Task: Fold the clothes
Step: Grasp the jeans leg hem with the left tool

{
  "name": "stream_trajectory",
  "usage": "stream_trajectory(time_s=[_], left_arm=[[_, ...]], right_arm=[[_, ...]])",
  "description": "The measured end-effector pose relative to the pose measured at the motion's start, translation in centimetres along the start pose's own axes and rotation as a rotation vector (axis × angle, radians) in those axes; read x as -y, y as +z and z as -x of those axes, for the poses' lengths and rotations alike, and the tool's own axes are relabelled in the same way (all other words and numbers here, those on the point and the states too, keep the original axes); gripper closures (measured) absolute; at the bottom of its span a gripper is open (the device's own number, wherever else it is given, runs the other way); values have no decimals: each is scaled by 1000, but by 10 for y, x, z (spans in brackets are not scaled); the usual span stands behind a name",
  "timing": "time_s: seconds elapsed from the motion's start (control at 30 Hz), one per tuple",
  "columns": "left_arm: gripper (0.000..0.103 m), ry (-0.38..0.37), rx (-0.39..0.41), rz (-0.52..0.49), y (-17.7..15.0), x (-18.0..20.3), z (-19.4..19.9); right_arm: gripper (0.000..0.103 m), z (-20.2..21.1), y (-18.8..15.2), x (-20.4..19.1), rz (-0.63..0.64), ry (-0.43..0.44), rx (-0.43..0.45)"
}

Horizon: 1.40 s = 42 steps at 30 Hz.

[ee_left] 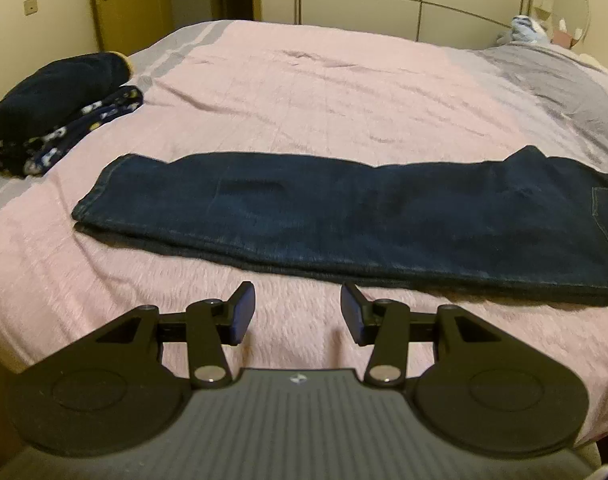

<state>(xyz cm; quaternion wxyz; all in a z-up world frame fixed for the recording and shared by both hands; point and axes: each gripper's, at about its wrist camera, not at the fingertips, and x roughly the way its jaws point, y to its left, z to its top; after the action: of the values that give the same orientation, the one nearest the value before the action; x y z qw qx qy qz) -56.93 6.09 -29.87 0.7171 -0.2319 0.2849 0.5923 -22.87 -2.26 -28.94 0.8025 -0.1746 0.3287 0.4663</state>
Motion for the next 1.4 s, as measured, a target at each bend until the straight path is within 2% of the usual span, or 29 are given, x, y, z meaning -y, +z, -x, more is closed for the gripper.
stream_trajectory(time_s=[0.1,0.2,0.3,0.47,0.6,0.7,0.83,0.97,1.03,1.13,1.17,1.2,1.4], left_arm=[[65,-43,57,53,-1,-23,-5],[76,-81,87,173,2,-57,-14],[78,-78,91,302,10,-91,-27],[77,-62,88,525,23,-148,-49],[77,-37,88,686,20,-192,-61],[77,-45,96,812,13,-221,-70],[77,-85,105,932,2,-242,-78],[78,-134,115,997,-5,-252,-84],[83,-143,121,1003,-5,-254,-85],[83,-150,115,1001,-6,-254,-84],[85,-150,117,998,-5,-254,-84],[103,-144,125,987,-5,-254,-83],[103,-164,238,892,-6,-248,-56]], right_arm=[[40,-5,5,6,-51,63,50],[40,-14,9,18,-115,162,87],[40,-26,17,27,-157,219,103],[40,-50,33,39,-227,240,82],[40,-62,34,41,-238,229,60],[40,-71,28,40,-233,197,35],[40,-78,24,39,-236,184,12],[40,-82,22,36,-220,173,5],[40,-82,22,34,-207,167,4],[40,-83,22,32,-188,161,2],[40,-83,22,32,-184,159,3],[40,-82,22,32,-181,158,4],[40,-81,23,32,-159,143,10]])
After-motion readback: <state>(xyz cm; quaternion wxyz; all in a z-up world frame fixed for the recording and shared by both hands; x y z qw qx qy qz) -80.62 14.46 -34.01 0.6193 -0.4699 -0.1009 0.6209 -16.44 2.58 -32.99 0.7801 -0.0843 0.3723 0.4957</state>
